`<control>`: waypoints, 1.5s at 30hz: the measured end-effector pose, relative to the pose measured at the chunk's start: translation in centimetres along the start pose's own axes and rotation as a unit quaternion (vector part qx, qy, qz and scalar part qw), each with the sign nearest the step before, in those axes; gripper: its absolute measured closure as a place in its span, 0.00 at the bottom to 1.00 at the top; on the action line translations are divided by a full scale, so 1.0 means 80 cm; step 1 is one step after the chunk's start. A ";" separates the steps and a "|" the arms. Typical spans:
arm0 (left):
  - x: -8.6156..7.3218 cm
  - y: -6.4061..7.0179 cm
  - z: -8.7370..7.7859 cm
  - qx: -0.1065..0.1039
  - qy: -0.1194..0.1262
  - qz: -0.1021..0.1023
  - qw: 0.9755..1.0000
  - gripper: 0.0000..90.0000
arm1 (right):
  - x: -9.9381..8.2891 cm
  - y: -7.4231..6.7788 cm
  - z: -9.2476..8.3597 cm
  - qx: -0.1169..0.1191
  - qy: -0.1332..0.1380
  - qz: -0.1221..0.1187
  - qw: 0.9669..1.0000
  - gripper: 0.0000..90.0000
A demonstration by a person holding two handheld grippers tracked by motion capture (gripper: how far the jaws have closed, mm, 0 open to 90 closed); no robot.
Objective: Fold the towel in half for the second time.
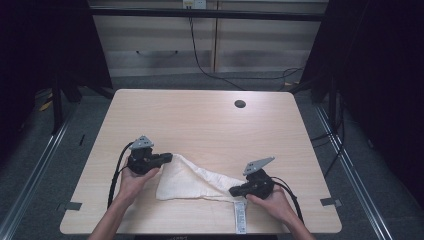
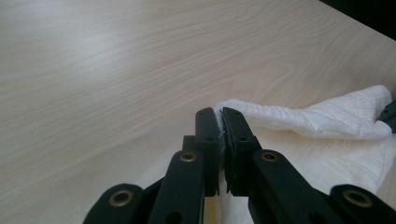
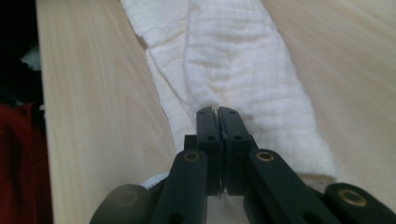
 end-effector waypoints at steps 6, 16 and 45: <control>0.014 0.005 -0.001 -0.007 0.017 0.007 1.000 0.96 | 0.006 0.020 -0.005 -0.039 -0.001 0.024 0.999 0.98; 0.023 0.038 -0.018 -0.025 0.030 0.054 0.998 0.96 | 0.009 0.031 -0.005 -0.074 0.014 0.038 0.996 0.99; -0.066 0.079 -0.016 -0.050 -0.096 0.129 0.986 0.95 | 0.002 0.029 -0.005 -0.085 0.035 0.034 0.995 0.99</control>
Point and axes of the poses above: each handheld gripper's, and its own axes: z roughly forward along the jaws, x roughly out of its top, y roughly to its right, the point moved 1 cm from there along z, roughly forward along the jaws, and after that the axes turned 1 degree about -y, right-handed, at the moved point
